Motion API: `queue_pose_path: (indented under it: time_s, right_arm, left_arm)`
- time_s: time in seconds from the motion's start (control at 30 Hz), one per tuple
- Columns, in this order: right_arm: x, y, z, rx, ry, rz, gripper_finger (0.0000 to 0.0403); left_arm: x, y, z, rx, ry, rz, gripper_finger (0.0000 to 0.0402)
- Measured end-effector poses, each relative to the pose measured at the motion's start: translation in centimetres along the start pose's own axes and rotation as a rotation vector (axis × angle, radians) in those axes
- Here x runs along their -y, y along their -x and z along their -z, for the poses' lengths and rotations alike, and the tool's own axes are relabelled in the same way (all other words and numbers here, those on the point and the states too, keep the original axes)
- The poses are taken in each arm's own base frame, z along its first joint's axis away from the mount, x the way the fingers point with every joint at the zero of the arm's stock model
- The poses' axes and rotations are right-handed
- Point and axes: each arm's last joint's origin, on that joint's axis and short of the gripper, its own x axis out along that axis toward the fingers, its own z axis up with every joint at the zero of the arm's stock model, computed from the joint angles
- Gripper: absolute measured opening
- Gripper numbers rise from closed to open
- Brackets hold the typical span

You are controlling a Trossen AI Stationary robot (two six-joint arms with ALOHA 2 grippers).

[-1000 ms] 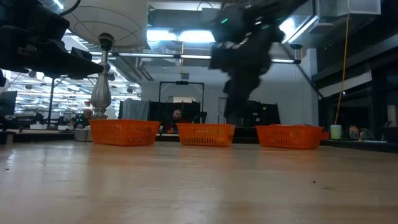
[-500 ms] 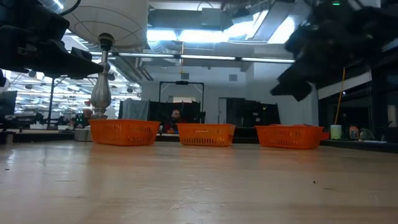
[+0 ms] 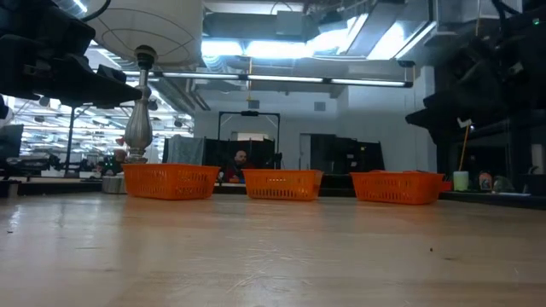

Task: Pick and place Stapler, Stapler remover, tape
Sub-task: Return to Home Position

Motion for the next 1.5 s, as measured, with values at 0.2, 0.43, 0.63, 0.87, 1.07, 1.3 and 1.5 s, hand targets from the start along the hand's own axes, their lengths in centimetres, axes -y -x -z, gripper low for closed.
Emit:
queue_pose_path:
  time_s: [0.2, 0.43, 0.63, 0.87, 1.07, 1.3, 1.5]
  right_arm:
    - [-0.4, 0.5, -0.6, 0.059, 0.080, -0.024, 0.0229]
    - [-0.6, 1.5, -0.8, 0.085, 0.188, -0.024, 0.0229]
    - [-0.7, 2.6, -0.5, 0.088, 0.228, -0.022, 0.0230]
    - [-0.5, 3.7, -1.0, 0.188, 0.173, 0.146, 0.0229]
    - [-0.5, 4.0, -1.2, 0.220, 0.209, 0.138, 0.0229]
    - [-0.4, 3.7, -0.9, 0.174, 0.200, 0.140, 0.0229]
    - [-0.4, 3.6, -0.9, 0.163, 0.254, 0.146, 0.0229]
  left_arm:
    - [0.0, 0.0, 0.0, 0.000, 0.000, 0.000, 0.0078]
    - [0.0, 0.0, 0.0, 0.000, 0.000, 0.000, 0.0081]
    - [0.0, 0.0, 0.0, 0.000, 0.000, 0.000, 0.0079]
    - [0.0, 0.0, 0.0, 0.000, 0.000, 0.000, 0.0081]
    - [0.0, 0.0, 0.0, 0.000, 0.000, 0.000, 0.0078]
    - [0.0, 0.0, 0.0, 0.000, 0.000, 0.000, 0.0079]
    - [0.0, 0.0, 0.0, 0.000, 0.000, 0.000, 0.0077]
